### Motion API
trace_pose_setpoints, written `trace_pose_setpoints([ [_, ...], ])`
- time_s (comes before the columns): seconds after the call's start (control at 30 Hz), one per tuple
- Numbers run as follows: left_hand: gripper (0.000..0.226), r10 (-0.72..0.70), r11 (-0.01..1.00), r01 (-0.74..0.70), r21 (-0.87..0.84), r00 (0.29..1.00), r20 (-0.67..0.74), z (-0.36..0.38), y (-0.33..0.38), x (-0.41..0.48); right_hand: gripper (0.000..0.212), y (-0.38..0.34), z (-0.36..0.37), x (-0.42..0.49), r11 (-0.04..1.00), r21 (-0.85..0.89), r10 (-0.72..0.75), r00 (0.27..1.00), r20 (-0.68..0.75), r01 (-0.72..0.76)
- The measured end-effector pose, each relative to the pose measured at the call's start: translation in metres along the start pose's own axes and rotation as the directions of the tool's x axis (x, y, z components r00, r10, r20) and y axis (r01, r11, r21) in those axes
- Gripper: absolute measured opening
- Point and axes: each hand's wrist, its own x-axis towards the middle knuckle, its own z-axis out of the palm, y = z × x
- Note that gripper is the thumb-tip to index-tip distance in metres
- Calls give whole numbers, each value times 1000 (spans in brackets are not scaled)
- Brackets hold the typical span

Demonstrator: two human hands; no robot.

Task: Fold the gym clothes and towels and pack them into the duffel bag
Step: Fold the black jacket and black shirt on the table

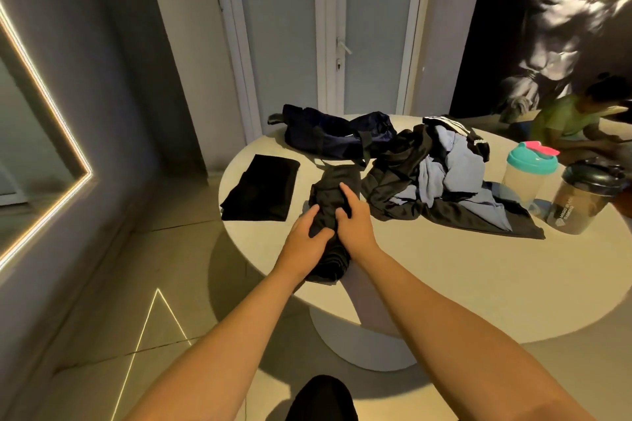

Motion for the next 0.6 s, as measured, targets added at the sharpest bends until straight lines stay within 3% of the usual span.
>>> trace_pose_setpoints([
  [0.23, 52, 134, 985, -112, 133, 976, -170, -71, -4, 68, 54, -21, 68, 69, 995, 98, 17, 999, 30, -20],
  [0.37, 44, 218, 941, -128, 314, 938, -269, -107, -11, 116, 54, -31, 116, 118, 995, 96, 16, 997, 76, -23],
  [0.43, 46, 191, 908, -52, 416, 935, -299, -122, -22, 140, 53, -28, 139, 134, 991, 75, 96, 986, 139, -107],
  [0.5, 51, 79, 818, 114, 564, 948, -307, -130, -41, 160, 52, -17, 158, 142, 977, -54, 212, 952, 219, -205],
  [0.6, 69, -64, 772, 241, 589, 950, -305, -126, -66, 171, 50, -4, 168, 143, 951, -282, 197, 949, 246, -125],
])
